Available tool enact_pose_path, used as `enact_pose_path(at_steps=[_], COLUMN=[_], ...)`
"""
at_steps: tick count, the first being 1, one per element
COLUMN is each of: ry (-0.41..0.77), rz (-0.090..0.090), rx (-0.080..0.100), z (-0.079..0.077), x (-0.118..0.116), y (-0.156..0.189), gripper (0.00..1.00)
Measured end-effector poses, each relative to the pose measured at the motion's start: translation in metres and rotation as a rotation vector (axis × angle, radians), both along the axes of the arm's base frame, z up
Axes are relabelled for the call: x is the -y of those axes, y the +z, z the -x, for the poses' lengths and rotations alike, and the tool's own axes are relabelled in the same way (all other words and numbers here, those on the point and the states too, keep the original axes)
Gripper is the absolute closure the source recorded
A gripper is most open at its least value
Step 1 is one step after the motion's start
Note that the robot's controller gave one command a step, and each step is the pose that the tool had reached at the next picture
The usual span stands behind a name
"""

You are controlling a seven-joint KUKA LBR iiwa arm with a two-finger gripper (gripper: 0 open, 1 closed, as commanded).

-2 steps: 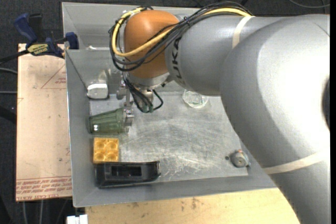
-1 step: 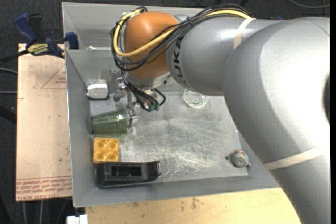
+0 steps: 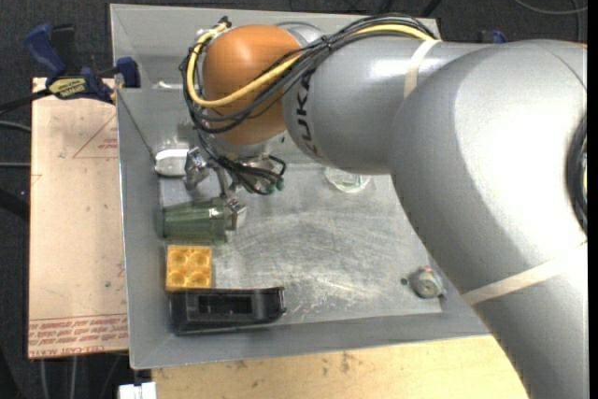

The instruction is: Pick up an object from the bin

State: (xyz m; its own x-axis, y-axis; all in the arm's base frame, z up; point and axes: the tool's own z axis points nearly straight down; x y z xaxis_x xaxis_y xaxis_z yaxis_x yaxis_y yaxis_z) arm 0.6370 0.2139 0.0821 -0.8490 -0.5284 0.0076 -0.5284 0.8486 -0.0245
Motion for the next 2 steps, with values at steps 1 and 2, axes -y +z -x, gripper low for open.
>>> enact_pose_path(at_steps=[1, 2], ry=[0.29, 0.29], rz=[0.005, 0.004], rx=[-0.001, -0.001], z=[-0.0069, -0.0069], x=[-0.0044, -0.0044], y=[-0.0027, -0.0027], gripper=[1.0, 1.0])
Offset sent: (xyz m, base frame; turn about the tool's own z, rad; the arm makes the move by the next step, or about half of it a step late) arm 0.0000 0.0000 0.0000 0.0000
